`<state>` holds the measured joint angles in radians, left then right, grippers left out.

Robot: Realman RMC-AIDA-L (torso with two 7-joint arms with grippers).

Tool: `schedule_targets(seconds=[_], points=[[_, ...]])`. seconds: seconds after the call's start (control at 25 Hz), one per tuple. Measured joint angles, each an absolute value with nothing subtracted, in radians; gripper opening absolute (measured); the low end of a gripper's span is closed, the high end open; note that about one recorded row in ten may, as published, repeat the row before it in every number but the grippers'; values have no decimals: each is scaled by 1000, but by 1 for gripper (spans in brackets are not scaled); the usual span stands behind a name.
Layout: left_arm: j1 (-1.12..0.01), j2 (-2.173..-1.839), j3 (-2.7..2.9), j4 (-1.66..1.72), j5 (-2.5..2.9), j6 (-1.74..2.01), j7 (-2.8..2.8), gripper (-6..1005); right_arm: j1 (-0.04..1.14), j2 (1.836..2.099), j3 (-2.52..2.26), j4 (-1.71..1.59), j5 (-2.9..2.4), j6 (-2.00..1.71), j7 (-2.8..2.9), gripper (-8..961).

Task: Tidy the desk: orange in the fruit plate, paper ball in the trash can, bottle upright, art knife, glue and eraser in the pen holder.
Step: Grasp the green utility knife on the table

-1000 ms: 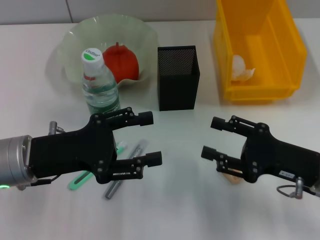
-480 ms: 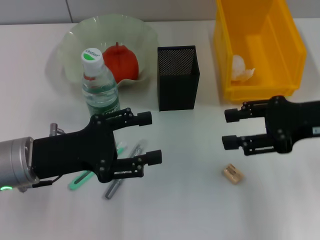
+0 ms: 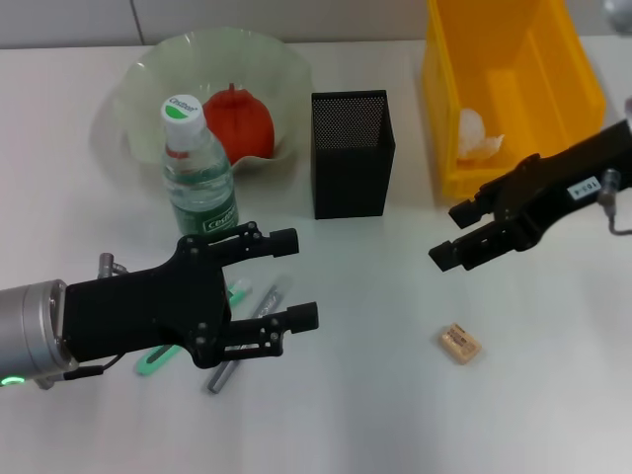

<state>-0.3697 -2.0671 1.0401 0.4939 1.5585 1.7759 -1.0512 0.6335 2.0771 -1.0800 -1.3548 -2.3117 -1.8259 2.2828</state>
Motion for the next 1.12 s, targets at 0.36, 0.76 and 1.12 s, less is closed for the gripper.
schedule_targets(seconds=[0.36,0.76,1.12], points=[[-370,-2065,1036,494,1558,1765,-1051,785,639,2082,-1118,-1354,-2235,-1803,2230,700],[-370,-2058,1022,506,1556,1760,-1070,784,387,2083,-1116,-1019,-1784,-1673,1695,700],[-344,-2030,1018,758,1606,1732,-1388,784,337,2084,-1031,-628,-1663,-1639,1281,700]])
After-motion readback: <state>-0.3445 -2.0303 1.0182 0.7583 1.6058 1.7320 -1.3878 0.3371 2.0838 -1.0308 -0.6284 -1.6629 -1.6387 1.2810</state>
